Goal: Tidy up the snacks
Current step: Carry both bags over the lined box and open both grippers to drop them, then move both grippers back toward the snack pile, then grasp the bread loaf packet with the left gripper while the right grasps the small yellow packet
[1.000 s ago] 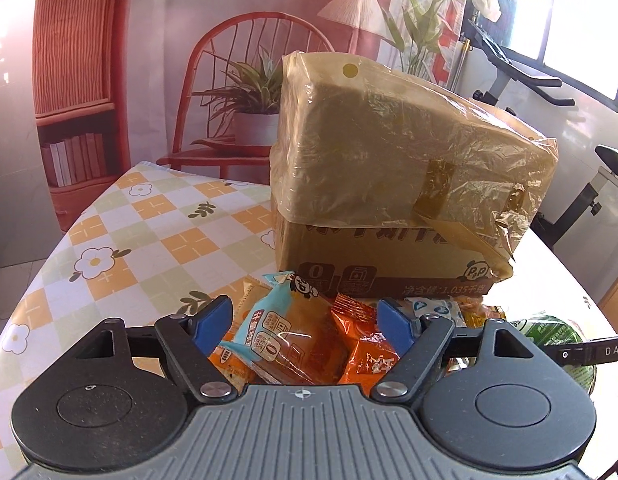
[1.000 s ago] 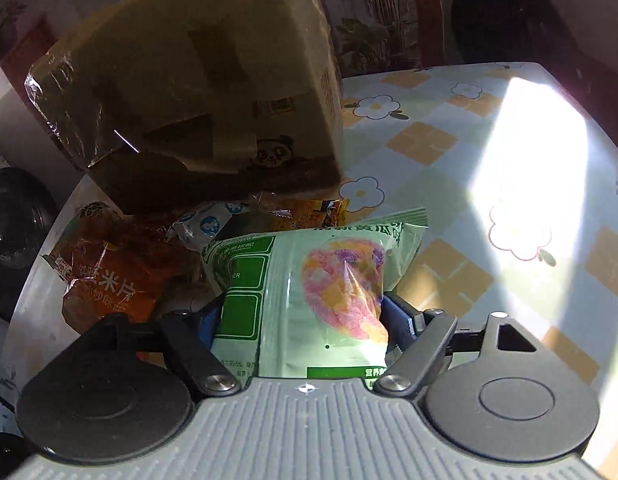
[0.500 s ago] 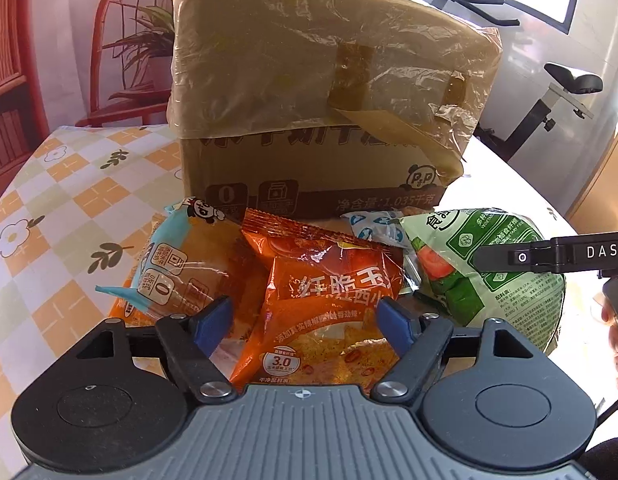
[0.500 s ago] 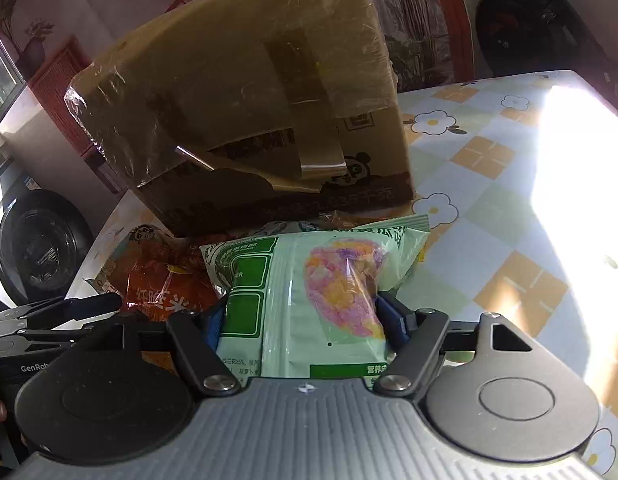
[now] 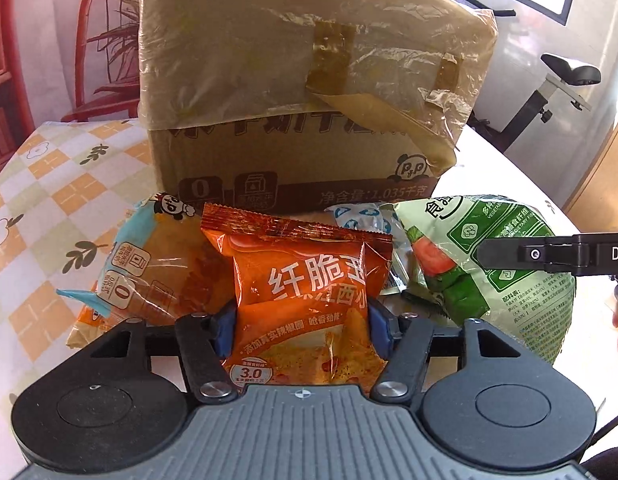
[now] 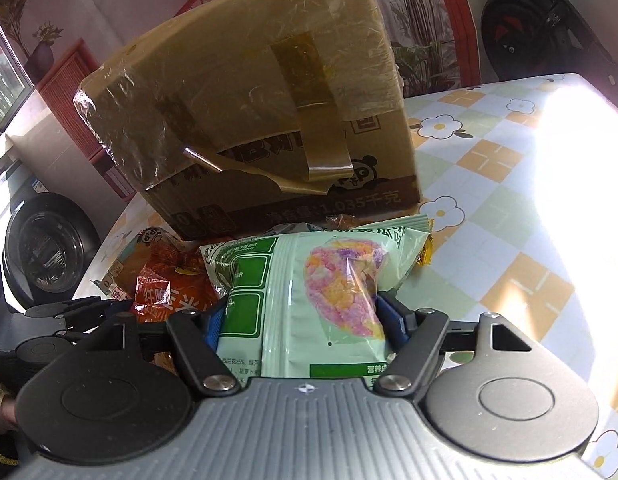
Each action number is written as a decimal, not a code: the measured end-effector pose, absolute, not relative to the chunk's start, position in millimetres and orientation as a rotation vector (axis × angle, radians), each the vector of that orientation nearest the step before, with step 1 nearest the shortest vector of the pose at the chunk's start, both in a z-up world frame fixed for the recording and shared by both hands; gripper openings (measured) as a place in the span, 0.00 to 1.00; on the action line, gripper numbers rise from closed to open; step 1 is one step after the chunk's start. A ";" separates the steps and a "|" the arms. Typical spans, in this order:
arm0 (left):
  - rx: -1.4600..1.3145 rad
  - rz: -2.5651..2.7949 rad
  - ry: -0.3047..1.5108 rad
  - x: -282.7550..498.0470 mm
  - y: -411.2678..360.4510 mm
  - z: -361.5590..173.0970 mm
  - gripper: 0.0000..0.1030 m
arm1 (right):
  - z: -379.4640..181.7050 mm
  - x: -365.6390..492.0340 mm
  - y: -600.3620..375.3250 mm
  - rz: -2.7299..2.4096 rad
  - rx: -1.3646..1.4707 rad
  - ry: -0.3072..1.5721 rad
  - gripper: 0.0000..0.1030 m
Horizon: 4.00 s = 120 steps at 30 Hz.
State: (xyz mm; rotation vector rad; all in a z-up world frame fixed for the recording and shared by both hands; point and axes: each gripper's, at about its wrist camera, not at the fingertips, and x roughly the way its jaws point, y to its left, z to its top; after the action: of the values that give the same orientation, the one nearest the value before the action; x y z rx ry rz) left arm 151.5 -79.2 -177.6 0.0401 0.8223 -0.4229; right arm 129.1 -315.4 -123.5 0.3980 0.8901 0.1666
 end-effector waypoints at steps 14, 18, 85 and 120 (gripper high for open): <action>0.019 -0.348 0.505 114.8 -22.2 -73.3 0.60 | -47.7 111.2 -318.9 0.191 0.362 0.634 0.71; -0.015 -0.355 0.378 119.5 -17.0 -28.6 0.60 | -12.7 115.5 -315.3 0.209 0.343 0.513 0.71; -0.129 -0.126 0.591 165.5 4.3 -101.6 0.72 | -133.5 159.9 -312.0 0.356 0.078 0.697 0.56; -0.141 -0.113 0.693 161.0 -4.4 -133.1 0.70 | -197.9 178.0 -313.0 0.154 -0.026 0.780 0.36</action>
State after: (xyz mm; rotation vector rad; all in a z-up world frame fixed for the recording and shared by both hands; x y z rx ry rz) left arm 161.0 -4.4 -133.1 -0.1411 0.6935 -0.1126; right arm 178.0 -313.0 -197.9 -0.0259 0.7799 0.1538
